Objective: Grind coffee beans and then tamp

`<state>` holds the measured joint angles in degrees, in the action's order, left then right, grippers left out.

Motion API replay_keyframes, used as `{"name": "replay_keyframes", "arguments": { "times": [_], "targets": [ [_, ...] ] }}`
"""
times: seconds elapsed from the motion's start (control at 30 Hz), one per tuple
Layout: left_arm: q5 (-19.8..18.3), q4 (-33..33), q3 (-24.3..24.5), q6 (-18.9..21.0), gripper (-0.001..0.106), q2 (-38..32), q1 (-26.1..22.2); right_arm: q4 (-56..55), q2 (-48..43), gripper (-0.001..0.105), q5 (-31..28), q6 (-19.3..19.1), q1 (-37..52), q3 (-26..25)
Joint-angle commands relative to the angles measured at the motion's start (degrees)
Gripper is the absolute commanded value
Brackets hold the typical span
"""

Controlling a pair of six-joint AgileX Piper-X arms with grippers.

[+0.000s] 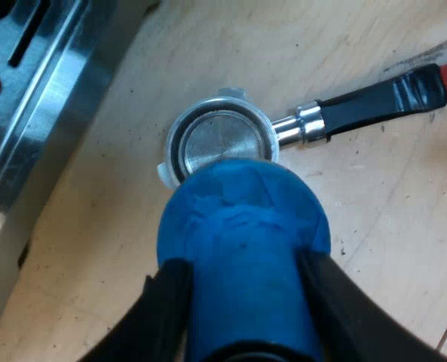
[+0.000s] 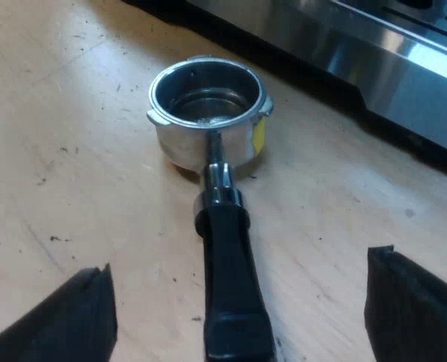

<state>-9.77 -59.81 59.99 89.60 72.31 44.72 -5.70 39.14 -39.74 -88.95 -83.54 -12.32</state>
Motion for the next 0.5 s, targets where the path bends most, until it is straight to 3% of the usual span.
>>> {"name": "replay_keyframes", "arguments": {
  "times": [0.03, 0.5],
  "targets": [
    [0.0, 1.5, 0.3, -0.4, 0.0, 0.1, 2.7, 5.4, 4.0, 0.07, 0.1, -1.0, 0.0, -0.1],
    [1.9, 4.5, 0.3, -1.4, 0.0, 7.1, 3.4, 8.5, 7.7, 0.07, 0.0, -0.9, 0.0, -0.1]
  ]
}}
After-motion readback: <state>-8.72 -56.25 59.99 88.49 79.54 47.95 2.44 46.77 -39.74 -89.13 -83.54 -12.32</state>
